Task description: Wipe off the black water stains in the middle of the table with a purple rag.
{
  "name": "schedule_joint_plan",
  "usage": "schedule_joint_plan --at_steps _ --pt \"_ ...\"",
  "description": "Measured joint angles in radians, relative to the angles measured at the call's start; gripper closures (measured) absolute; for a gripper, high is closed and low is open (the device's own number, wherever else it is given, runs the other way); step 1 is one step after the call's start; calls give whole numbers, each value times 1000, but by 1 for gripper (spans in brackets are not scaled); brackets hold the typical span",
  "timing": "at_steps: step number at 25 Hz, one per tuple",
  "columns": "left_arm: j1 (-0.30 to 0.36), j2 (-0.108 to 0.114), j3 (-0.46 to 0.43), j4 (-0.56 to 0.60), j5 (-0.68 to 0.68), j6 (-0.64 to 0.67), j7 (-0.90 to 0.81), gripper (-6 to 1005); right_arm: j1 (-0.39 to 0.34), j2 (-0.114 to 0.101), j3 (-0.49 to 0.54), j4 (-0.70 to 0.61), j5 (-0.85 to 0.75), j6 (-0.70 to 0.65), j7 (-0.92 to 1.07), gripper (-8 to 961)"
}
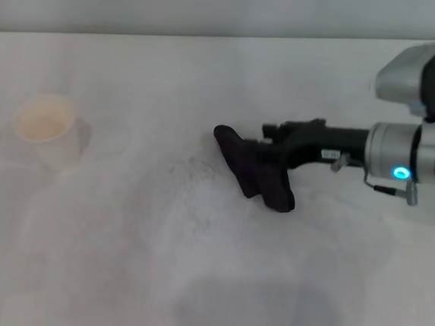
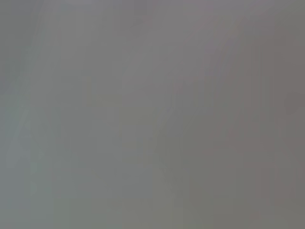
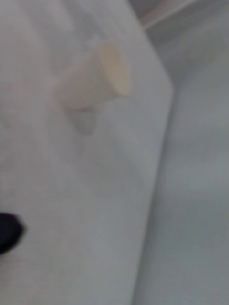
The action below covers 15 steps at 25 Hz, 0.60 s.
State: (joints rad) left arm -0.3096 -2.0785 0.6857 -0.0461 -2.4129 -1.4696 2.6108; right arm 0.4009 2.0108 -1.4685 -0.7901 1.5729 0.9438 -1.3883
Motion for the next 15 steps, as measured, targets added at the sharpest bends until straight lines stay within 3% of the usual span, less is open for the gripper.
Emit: schedule_joint_plan --at_steps 3,4,5,8,11,15 --pt "-2 0 0 0 0 0 0 138 -11 2 102 16 92 63 -68 447" --pt "-3 0 0 1 0 0 0 138 -18 2 182 46 186 126 -125 398" --pt "-4 0 0 2 0 0 0 138 -18 2 182 46 186 126 -125 348" --pt "-4 0 0 2 0 0 0 137 -24 2 346 167 364 215 -205 200" --pt "-4 0 0 3 0 1 0 137 -22 1 541 326 484 267 -301 138" --pt "-8 -1 0 3 0 2 0 137 -37 2 742 449 515 292 -540 76"
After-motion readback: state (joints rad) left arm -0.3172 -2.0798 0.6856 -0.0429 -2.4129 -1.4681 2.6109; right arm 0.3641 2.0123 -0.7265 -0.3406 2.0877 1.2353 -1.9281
